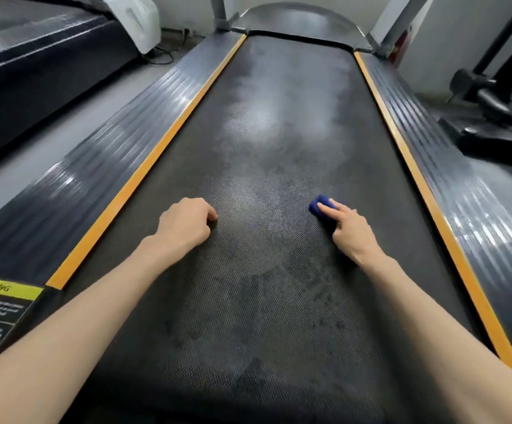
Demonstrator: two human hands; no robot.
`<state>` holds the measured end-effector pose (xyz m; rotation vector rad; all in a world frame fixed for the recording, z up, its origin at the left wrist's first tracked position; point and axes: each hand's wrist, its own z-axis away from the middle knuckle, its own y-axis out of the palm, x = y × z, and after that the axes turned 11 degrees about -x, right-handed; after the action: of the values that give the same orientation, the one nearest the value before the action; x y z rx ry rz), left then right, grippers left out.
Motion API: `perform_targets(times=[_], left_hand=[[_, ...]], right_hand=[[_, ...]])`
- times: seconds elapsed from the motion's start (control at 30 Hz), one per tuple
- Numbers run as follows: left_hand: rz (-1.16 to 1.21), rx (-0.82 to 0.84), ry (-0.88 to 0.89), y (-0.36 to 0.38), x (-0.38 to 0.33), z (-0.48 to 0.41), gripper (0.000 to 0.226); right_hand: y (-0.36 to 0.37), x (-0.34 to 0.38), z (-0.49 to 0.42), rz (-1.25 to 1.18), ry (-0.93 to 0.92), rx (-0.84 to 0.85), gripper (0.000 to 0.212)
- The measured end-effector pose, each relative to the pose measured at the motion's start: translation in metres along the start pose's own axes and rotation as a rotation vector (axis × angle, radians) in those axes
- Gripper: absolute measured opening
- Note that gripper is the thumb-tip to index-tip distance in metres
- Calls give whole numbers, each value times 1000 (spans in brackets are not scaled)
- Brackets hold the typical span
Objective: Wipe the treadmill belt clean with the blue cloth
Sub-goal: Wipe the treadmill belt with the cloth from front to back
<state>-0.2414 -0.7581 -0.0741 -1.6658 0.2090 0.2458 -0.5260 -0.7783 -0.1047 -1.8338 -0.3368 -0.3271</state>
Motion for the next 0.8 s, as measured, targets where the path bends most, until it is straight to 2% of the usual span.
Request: perform_targets(times=[0.03, 0.13, 0.23, 0.3, 0.37, 0.43, 0.47, 0.53, 0.6, 0.67, 0.73, 0.8], left_hand=[[5, -27, 0, 1, 0, 1, 40], [-47, -86, -5, 4, -8, 0, 33], [-119, -92, 5, 5, -19, 0, 23], [-146, -91, 19, 6, -22, 0, 20], [-161, -97, 41, 9, -22, 2, 20], [-178, -113, 62, 12, -22, 4, 20], [-194, -128, 72, 12, -22, 5, 19], [-237, -166, 89, 13, -26, 6, 18], [-285, -172, 103, 13, -34, 8, 18], [-315, -158, 100, 12, -41, 7, 20], [-313, -143, 91, 12, -42, 5, 21], [-279, -152, 114, 12, -36, 3, 21]], right_hand=[[3, 12, 11, -28, -26, 3, 66], [11, 49, 68, -194, -302, 132, 45], [1, 24, 72, -231, -458, 208, 36], [-2, -17, 41, -173, -305, 102, 31], [-9, -48, 13, -108, -24, -20, 29], [-6, -47, 10, -68, 99, -86, 31], [-3, -32, 18, -51, 77, -83, 30], [2, 5, 47, -119, -144, -66, 30], [8, 33, 83, -226, -400, 38, 37], [8, 34, 89, -245, -545, 137, 41], [6, 17, 64, -179, -531, 124, 43], [9, -6, 26, -155, -314, 52, 44]])
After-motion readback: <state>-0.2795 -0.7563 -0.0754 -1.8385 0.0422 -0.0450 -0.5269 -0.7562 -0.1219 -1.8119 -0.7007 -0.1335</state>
